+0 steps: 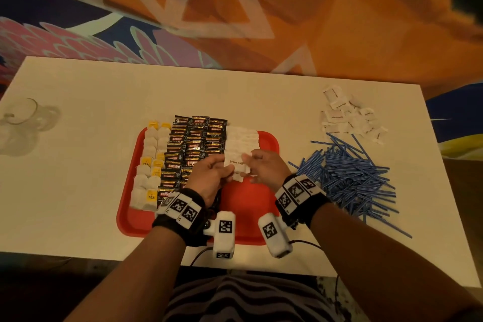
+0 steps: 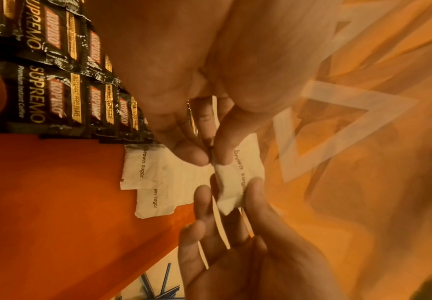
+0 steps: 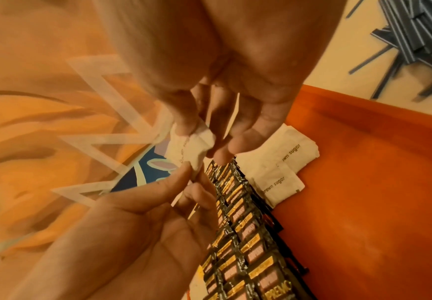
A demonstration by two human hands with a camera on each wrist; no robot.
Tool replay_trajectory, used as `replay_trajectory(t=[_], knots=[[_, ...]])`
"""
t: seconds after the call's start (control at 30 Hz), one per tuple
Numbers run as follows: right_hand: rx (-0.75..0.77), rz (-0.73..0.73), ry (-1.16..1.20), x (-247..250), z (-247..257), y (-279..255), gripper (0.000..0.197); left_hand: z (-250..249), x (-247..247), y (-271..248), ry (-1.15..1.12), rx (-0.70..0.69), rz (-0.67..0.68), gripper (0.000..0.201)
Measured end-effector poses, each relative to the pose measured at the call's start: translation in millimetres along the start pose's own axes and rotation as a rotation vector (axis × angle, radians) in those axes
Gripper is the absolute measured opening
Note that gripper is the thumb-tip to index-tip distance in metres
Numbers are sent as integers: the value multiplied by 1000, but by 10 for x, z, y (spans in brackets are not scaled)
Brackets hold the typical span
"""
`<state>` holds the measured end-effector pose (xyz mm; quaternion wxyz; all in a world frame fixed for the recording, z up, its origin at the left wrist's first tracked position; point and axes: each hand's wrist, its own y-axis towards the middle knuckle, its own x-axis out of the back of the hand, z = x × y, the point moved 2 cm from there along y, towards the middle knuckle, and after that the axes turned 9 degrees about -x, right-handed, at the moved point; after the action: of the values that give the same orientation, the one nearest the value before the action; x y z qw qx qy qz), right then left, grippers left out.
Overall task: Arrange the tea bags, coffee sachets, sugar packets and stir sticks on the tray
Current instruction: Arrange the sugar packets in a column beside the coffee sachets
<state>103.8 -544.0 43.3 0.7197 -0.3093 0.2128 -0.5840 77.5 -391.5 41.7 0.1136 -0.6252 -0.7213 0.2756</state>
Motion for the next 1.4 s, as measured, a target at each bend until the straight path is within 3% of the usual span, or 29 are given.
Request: replay_trajectory(t=[0.13,0.3,0.47,0.77,1.03,1.13,1.2,1.3,1.4], knots=[[-113,15,172,12,-76,24,23,48,-27,-8,22,17,-1,26],[-35,-8,-166,87,-238,54,37,121,6,-6,102,79,-44,11],[-82,-5,-209,94,-430,92,29,228,62,0,266,42,-154,18],[-202,-210,-330,183,-641,474,19,292,287,-16,281,65,-190,12],[-180,-367,-606,121,-632,639,30,261,466,-83,176,79,-214,14],[-120,-393,-608,107,-593,576,33,229,496,-100,156,65,-223,14],[-3,-394,-628,84,-557,533,28,212,535,-108,169,57,-242,11],[207,-299,-778,-42,-503,515,17,209,597,-104,200,52,-246,11],[250,-224,-859,-145,-544,589,15,225,653,-94,219,62,-261,10]])
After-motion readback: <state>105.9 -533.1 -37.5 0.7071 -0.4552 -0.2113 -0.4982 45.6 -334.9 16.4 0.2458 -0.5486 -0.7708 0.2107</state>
